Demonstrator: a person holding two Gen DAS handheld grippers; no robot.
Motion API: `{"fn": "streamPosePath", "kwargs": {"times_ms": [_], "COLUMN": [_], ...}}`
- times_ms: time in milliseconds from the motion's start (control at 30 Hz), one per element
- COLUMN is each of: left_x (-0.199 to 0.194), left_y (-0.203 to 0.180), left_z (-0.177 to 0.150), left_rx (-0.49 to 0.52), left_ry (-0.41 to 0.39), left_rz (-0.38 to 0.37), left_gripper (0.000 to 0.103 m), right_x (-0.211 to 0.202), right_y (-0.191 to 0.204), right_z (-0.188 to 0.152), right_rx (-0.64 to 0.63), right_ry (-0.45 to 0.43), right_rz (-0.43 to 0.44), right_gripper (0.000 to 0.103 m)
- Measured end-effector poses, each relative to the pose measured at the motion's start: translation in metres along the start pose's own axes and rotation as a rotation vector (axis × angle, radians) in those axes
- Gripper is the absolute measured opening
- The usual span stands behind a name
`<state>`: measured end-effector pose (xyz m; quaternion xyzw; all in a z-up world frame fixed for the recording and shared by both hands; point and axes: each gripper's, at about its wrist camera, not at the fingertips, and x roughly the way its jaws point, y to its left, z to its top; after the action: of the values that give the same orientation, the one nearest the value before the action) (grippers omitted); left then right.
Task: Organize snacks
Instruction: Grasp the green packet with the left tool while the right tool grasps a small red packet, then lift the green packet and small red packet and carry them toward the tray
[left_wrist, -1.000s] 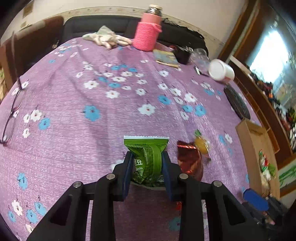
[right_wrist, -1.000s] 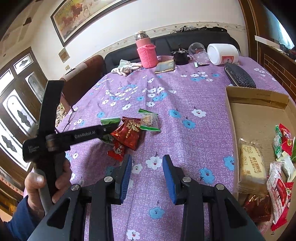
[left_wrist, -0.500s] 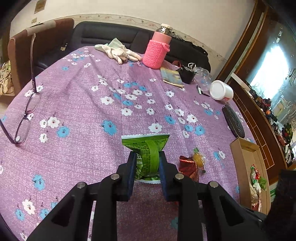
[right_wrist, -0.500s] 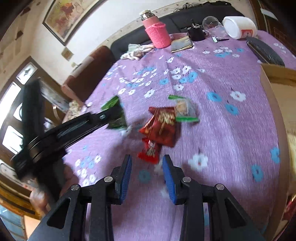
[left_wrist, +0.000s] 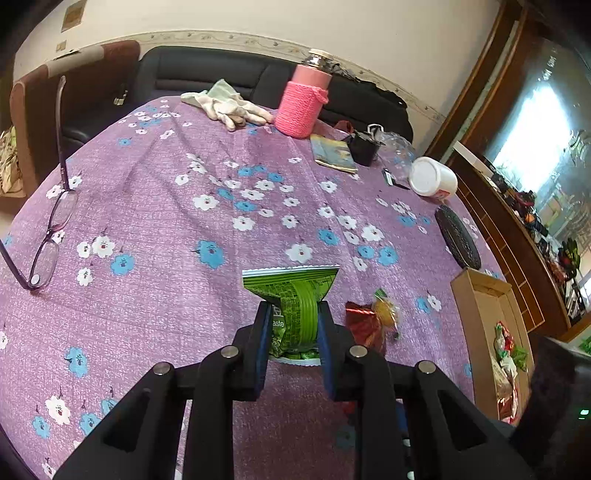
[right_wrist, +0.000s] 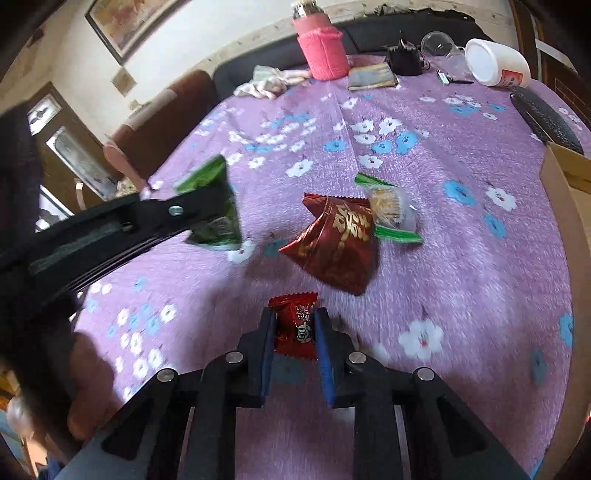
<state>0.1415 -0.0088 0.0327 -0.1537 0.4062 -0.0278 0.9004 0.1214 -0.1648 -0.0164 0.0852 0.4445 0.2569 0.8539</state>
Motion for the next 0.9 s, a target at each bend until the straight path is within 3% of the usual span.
{"fn": "streamPosePath", "kwargs": {"times_ms": [200,300,433,633,900], "left_x": [0.001,0.002,0.0,-0.015,-0.024], "left_y": [-0.022,-0.037,-0.054,-0.075,-0.081], "left_z": [-0.011,-0.018,-0.028,-0.039,-0.043], "left_rx": [0.078,0.141,0.223,0.343,0.378], "left_ry": [-0.009,-0.03,-0.081,-0.199,-0.244], "left_rz": [0.019,0.054,0.114,0.19,0.214], "left_gripper": [0.022,0.022,0.022,0.022,0.023], "right_x": [-0.04,-0.05,-0.052,-0.057,-0.055], "right_y": [-0.024,-0.035,-0.043,-0.037,-0.043], "right_z": [0.002,0.006,0.007,0.006,0.007], "right_rx": [0.025,0.034,0.083,0.07,0.087], "right_ry": [-0.165,-0.217,-0.211,-0.239,-0.238], "right_rz": [-0.034,-0.096,-0.055,-0.063,-0.06], "right_gripper": [0.022,0.022,0.022,0.022,0.022]}}
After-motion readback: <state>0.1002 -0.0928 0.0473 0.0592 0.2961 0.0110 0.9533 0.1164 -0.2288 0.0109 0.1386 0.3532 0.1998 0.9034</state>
